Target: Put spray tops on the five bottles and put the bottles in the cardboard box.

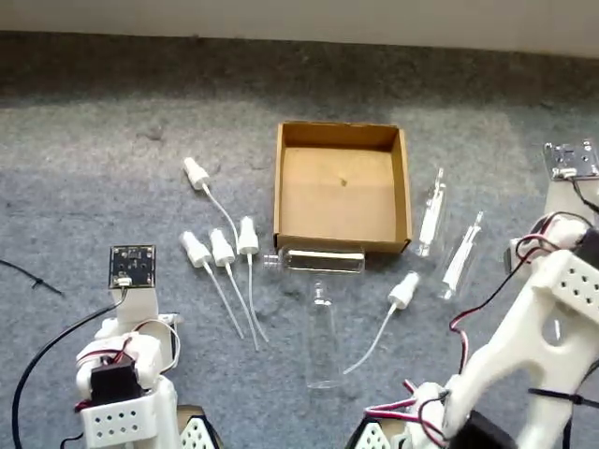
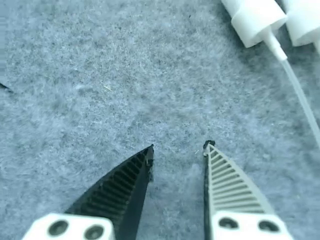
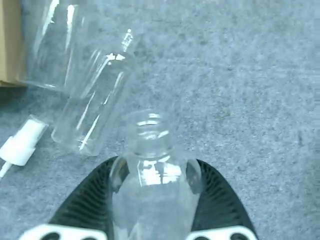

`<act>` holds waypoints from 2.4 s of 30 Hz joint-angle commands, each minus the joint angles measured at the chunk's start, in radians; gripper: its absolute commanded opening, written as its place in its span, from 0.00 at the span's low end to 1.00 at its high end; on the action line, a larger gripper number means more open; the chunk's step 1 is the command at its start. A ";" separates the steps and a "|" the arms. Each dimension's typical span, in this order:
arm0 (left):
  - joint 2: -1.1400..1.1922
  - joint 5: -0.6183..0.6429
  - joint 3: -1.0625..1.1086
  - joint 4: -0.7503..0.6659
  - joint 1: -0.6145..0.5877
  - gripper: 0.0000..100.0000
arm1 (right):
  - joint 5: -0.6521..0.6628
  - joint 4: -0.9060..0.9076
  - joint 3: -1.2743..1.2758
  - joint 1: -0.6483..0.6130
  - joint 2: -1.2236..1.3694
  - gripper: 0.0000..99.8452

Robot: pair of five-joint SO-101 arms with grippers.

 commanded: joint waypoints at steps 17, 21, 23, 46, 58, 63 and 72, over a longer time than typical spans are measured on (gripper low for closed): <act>-0.013 -0.385 -0.177 -0.086 -0.058 0.17 | -0.193 -0.147 0.473 -0.246 -0.341 0.00; 0.015 -0.387 -0.321 -0.066 -0.054 0.17 | -0.218 -0.147 0.489 -0.274 -0.341 0.00; 0.090 -0.387 -0.401 -0.064 -0.053 0.17 | -0.253 -0.163 0.489 -0.275 -0.341 0.00; 1.254 0.195 -1.056 -0.137 0.179 0.25 | -0.264 -0.196 0.493 -0.275 -0.341 0.00; 1.405 0.324 -0.868 -0.436 0.162 0.24 | -0.262 -0.203 0.547 -0.277 -0.341 0.00; 1.437 0.367 -0.868 -0.466 0.134 0.24 | -0.262 -0.203 0.547 -0.277 -0.341 0.00; 1.541 0.374 -0.875 -0.474 0.124 0.24 | -0.262 -0.202 0.552 -0.277 -0.341 0.00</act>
